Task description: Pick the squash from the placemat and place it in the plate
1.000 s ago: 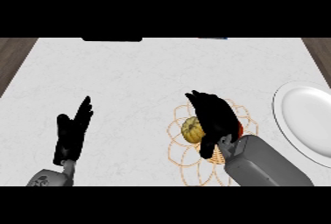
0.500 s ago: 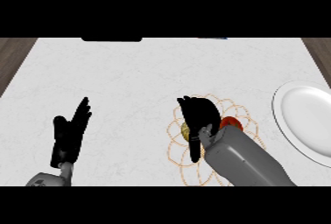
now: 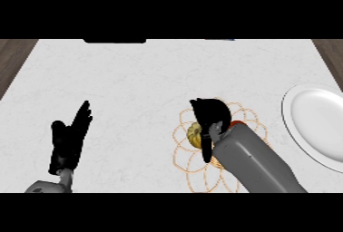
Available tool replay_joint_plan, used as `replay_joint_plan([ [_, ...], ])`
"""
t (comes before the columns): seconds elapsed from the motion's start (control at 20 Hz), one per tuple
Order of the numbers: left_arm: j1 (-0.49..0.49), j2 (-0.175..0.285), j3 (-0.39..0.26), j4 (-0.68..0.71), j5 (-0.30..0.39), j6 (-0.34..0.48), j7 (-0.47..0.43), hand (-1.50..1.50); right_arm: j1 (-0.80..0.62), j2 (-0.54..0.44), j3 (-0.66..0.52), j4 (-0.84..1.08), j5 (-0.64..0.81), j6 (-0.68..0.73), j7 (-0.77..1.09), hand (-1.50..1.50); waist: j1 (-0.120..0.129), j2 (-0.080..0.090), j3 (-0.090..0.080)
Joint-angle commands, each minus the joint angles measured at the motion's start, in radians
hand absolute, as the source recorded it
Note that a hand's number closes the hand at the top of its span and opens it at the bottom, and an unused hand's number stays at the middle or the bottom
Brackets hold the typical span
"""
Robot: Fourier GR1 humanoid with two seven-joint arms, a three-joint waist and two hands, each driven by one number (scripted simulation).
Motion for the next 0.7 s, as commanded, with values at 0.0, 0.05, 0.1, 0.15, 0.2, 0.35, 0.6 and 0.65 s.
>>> replay_joint_plan([
  [0.0, 0.034, -0.023, 0.029, 0.041, 0.001, -0.041, -0.07, 0.0, -0.003, 0.032, -0.047, 0.0, 0.019, 0.084, 0.059, -1.5, -0.001, 0.0, 0.0],
  [0.05, -0.052, -0.043, 0.026, 0.079, -0.022, -0.019, -0.035, 0.0, 0.054, 0.045, 0.014, 0.007, 0.076, 0.015, 0.036, -1.5, -0.005, 0.001, 0.0],
  [0.1, -0.01, -0.026, 0.014, -0.025, -0.029, -0.001, 0.049, 0.0, 0.01, 0.068, -0.008, 0.074, 0.085, 0.023, 0.031, -1.5, 0.002, 0.0, 0.0],
  [0.15, 0.045, -0.026, 0.013, -0.021, -0.029, -0.035, -0.005, 0.0, 0.066, 0.038, -0.022, -0.015, 0.083, 0.056, 0.039, -1.5, -0.001, -0.001, 0.0],
  [0.2, -0.03, -0.027, 0.07, 0.092, -0.008, -0.065, -0.052, 0.0, 0.047, 0.028, -0.035, 0.059, 0.105, 0.031, -0.045, -1.5, -0.002, 0.001, 0.0],
  [0.35, 0.012, -0.05, 0.047, 0.049, -0.043, -0.051, -0.04, 0.0, 0.028, 0.054, -0.061, 0.131, 0.151, 0.0, -0.086, -1.5, 0.002, 0.001, 0.0],
  [0.6, 0.008, -0.082, 0.064, 0.041, -0.077, -0.057, -0.025, 0.0, 0.074, 0.128, -0.072, 0.086, 0.208, 0.046, -0.031, -1.5, -0.001, 0.0, 0.0],
  [0.65, -0.046, -0.065, 0.083, 0.056, -0.071, -0.076, 0.008, 0.0, 0.072, 0.128, -0.074, 0.091, 0.207, 0.066, -0.029, -1.5, -0.002, 0.001, 0.0],
])
